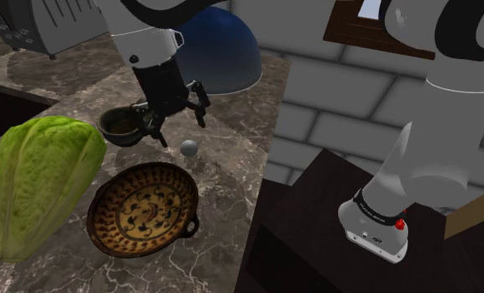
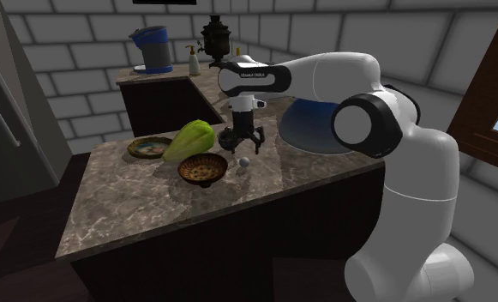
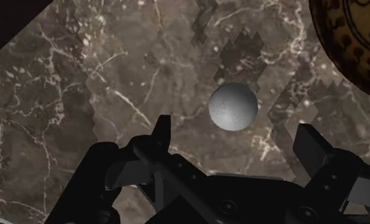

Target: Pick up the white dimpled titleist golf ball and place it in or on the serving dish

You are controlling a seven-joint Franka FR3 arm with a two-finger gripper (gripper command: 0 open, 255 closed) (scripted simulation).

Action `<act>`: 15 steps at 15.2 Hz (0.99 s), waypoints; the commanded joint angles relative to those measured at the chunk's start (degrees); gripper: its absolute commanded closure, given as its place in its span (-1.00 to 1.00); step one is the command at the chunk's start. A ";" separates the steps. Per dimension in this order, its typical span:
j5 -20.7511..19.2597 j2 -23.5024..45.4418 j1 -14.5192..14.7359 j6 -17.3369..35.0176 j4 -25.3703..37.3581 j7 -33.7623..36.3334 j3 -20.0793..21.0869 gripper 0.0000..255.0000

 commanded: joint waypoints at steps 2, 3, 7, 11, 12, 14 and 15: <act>0.06 -0.19 -0.09 2.23 -2.46 0.00 -0.01 -1.00; 0.16 -0.45 -0.18 3.07 -3.54 -0.07 -0.01 -1.00; 0.38 -1.02 -0.38 5.22 -6.22 -0.22 0.00 -1.00; 0.38 -1.02 -0.38 5.22 -6.21 -0.22 0.00 -1.00; 0.38 -1.02 -0.38 5.22 -6.21 -0.22 0.00 -1.00; 0.38 -1.01 -0.37 5.21 -6.20 -0.22 0.00 1.00; 0.38 -1.01 -0.37 5.21 -6.20 -0.22 0.00 1.00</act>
